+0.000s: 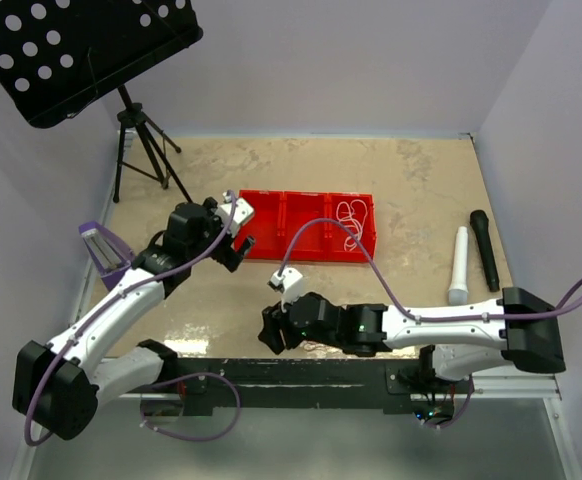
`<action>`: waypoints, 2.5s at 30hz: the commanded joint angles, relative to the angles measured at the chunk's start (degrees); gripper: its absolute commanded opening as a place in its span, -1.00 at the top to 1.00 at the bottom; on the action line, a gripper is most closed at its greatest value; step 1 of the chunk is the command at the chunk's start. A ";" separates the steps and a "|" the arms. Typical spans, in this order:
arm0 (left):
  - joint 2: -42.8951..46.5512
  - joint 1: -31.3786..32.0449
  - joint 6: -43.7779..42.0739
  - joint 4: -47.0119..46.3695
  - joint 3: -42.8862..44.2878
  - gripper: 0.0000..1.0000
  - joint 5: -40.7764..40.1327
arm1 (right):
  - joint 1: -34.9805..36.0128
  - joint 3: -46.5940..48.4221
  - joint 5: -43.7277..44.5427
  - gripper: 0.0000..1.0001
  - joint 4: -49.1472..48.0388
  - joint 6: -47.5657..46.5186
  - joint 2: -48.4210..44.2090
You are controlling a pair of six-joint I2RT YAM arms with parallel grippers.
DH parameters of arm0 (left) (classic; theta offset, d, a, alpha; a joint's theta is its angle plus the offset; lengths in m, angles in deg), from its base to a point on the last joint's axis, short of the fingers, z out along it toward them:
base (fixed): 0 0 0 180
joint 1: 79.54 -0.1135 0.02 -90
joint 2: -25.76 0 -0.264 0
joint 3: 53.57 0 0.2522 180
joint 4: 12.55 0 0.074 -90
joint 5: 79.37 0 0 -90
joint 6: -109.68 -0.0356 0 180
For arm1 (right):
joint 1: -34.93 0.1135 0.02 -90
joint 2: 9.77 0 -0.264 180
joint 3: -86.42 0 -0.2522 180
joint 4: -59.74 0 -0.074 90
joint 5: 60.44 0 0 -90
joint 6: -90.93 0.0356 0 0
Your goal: Untangle the cables
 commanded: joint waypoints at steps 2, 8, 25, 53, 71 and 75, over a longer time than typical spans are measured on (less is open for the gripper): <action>-4.87 -1.37 2.35 5.35 6.07 -1.00 2.89 | 1.49 2.13 -0.74 -0.17 -2.13 1.05 4.08; -4.52 -1.37 2.61 4.47 5.02 -1.00 3.60 | 1.58 4.32 -1.10 -0.13 -4.86 0.43 12.51; -2.15 -1.37 1.11 4.74 3.26 -1.00 5.18 | 3.33 10.74 11.90 0.05 4.27 -0.10 19.74; 0.49 -1.37 1.20 3.33 2.56 -1.00 6.50 | 3.33 15.05 16.22 0.54 4.29 1.92 26.33; 2.16 -1.46 5.06 4.12 5.81 -1.00 8.33 | 1.40 21.28 0.48 1.00 5.51 -11.70 -1.70; 2.34 -2.95 8.58 4.74 6.96 -1.00 13.08 | 0.87 21.38 1.45 1.00 7.97 -11.18 -3.99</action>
